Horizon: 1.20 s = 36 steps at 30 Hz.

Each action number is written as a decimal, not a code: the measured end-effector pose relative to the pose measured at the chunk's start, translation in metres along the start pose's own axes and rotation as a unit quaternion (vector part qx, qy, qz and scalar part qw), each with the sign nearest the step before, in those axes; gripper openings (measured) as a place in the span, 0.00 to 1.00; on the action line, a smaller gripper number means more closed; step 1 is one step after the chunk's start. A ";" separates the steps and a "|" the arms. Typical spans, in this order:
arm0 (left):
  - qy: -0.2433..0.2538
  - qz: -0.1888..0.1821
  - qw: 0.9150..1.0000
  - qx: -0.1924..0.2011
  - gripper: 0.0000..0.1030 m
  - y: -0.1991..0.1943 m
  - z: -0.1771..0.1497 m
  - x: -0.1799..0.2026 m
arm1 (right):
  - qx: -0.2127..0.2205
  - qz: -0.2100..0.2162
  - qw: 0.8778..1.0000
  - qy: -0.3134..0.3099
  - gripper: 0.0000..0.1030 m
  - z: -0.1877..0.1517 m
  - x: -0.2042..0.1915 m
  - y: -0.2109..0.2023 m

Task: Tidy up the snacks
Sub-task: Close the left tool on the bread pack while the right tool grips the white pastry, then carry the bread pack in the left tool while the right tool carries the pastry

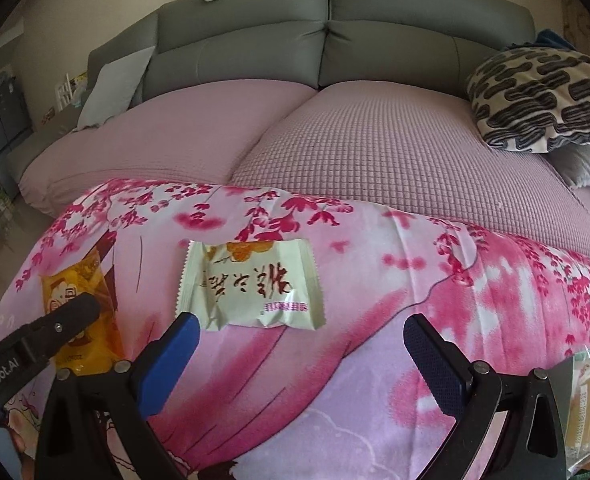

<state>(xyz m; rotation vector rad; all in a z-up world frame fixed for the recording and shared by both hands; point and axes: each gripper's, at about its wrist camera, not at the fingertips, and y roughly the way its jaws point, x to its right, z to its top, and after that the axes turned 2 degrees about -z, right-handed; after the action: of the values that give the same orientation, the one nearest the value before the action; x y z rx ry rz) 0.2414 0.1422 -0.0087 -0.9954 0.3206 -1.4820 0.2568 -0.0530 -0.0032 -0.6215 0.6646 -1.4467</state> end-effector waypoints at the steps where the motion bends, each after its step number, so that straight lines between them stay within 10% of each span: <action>1: -0.003 -0.002 1.000 0.000 0.50 0.000 0.001 -0.003 | 0.001 0.001 1.000 -0.006 1.00 0.002 -0.004 0.002; 12: -0.025 -0.016 1.000 0.000 0.50 0.000 0.001 -0.015 | -0.017 -0.001 0.999 -0.044 0.99 0.011 -0.035 0.032; 36: -0.026 -0.018 0.999 0.001 0.50 -0.002 0.001 -0.016 | -0.003 -0.018 0.999 -0.031 0.54 0.007 -0.028 0.024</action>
<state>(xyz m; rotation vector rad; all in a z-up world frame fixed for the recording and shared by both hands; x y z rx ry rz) 0.2386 0.1571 -0.0132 -1.0420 0.2654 -1.4850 0.2773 -0.0239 -0.0150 -0.6827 0.6122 -1.4527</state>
